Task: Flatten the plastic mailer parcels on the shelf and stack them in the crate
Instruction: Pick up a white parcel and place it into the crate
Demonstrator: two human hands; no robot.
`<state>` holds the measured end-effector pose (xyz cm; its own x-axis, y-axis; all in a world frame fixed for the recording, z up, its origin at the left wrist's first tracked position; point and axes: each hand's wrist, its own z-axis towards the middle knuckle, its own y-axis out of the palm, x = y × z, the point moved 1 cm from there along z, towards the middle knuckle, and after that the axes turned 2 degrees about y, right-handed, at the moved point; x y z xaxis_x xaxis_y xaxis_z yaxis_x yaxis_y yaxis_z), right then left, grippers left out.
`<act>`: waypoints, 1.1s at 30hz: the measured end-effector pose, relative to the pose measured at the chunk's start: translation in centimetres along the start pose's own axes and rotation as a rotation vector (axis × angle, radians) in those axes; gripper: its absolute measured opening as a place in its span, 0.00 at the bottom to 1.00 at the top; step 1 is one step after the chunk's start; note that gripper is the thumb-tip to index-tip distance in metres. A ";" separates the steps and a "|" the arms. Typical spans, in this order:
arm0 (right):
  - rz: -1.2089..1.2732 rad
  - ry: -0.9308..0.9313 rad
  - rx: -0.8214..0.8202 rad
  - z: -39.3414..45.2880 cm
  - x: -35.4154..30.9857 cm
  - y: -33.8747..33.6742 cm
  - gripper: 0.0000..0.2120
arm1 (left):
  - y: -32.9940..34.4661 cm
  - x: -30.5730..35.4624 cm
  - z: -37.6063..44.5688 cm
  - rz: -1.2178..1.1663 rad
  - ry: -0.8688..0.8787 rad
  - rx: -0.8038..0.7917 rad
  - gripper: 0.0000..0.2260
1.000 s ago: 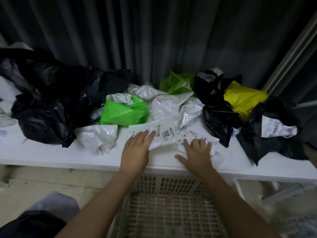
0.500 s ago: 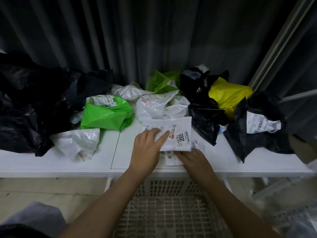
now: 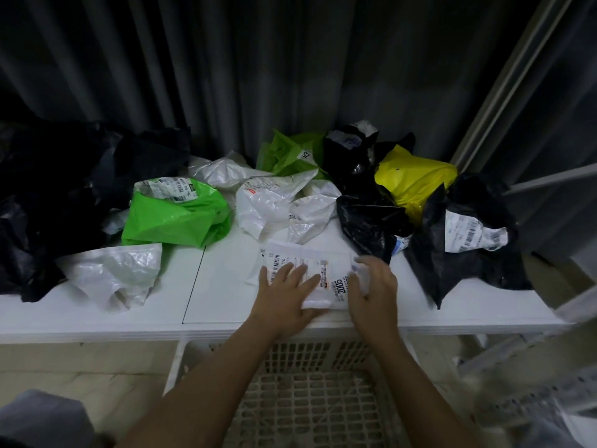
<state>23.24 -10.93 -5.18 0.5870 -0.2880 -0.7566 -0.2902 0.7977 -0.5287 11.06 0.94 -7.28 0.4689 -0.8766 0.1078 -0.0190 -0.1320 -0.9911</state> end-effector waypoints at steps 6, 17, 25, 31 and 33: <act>-0.404 0.255 -0.563 0.5 1.6 3.4 0.28 | -1.1 -1.3 -0.1 -0.262 -0.128 0.062 0.33; -0.319 0.191 -0.349 -1.4 1.3 3.6 0.28 | -0.6 -3.2 -0.9 -0.164 -0.319 0.254 0.31; -0.666 -0.096 -0.268 -0.3 0.3 4.1 0.28 | -0.6 -2.0 -1.0 -0.039 -0.286 0.280 0.19; -0.687 -0.305 -0.515 0.2 1.5 4.9 0.25 | 0.7 -1.5 0.7 -0.001 -0.088 0.113 0.34; -0.683 -0.271 -0.537 -0.1 1.8 5.1 0.26 | 1.7 -1.6 0.8 -0.014 -0.098 0.159 0.34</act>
<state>22.78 -7.42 -9.24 0.8985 -0.4185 -0.1325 -0.0872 0.1257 -0.9882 10.98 2.45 -9.21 0.5524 -0.8247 0.1213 0.1246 -0.0622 -0.9903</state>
